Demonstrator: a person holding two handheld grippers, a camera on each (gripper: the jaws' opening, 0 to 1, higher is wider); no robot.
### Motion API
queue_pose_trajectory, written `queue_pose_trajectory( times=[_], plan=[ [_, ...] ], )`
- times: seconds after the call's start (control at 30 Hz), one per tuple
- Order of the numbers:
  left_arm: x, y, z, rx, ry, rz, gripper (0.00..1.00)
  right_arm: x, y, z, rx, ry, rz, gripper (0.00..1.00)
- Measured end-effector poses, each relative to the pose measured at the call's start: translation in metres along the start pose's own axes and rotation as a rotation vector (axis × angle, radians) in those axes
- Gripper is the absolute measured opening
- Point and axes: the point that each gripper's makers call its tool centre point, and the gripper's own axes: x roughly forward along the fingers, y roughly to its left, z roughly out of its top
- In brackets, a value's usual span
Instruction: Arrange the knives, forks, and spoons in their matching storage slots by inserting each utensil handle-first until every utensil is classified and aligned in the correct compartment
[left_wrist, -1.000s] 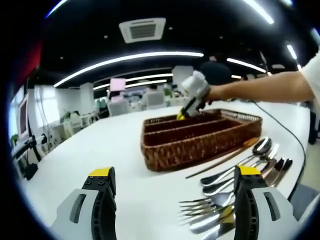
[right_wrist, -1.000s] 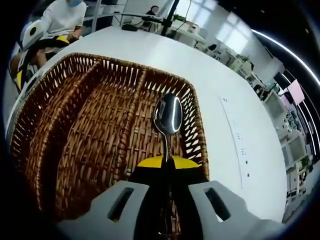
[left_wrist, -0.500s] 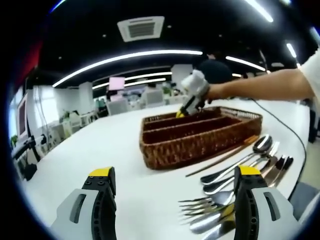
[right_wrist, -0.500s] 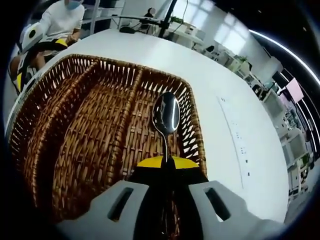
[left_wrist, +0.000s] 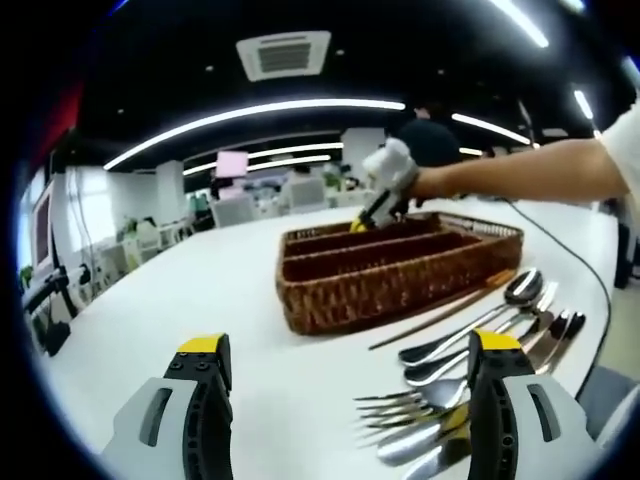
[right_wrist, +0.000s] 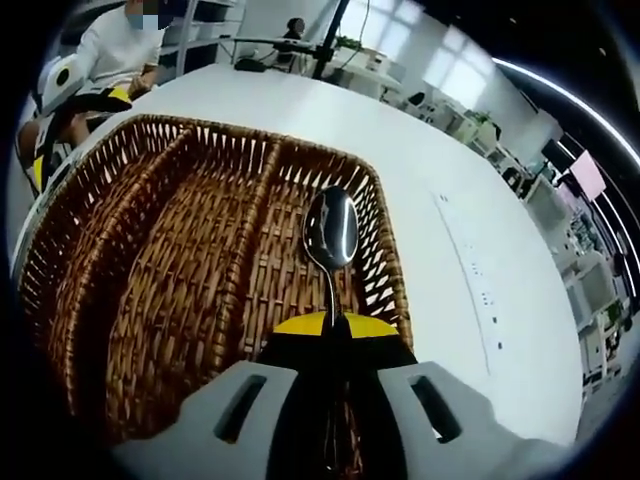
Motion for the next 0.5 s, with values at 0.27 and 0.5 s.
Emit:
queue_pose_trajectory(
  times=[0.27, 0.5],
  plan=[
    [-0.005, -0.003, -0.005, -0.001, 0.009, 0.001, 0.99, -0.004, 0.014, 0.000, 0.001, -0.021, -0.015, 0.05],
    [-0.008, -0.005, -0.005, 0.001, 0.006, 0.000, 0.99, -0.007, 0.021, 0.001, 0.053, -0.048, -0.029, 0.06]
  ],
)
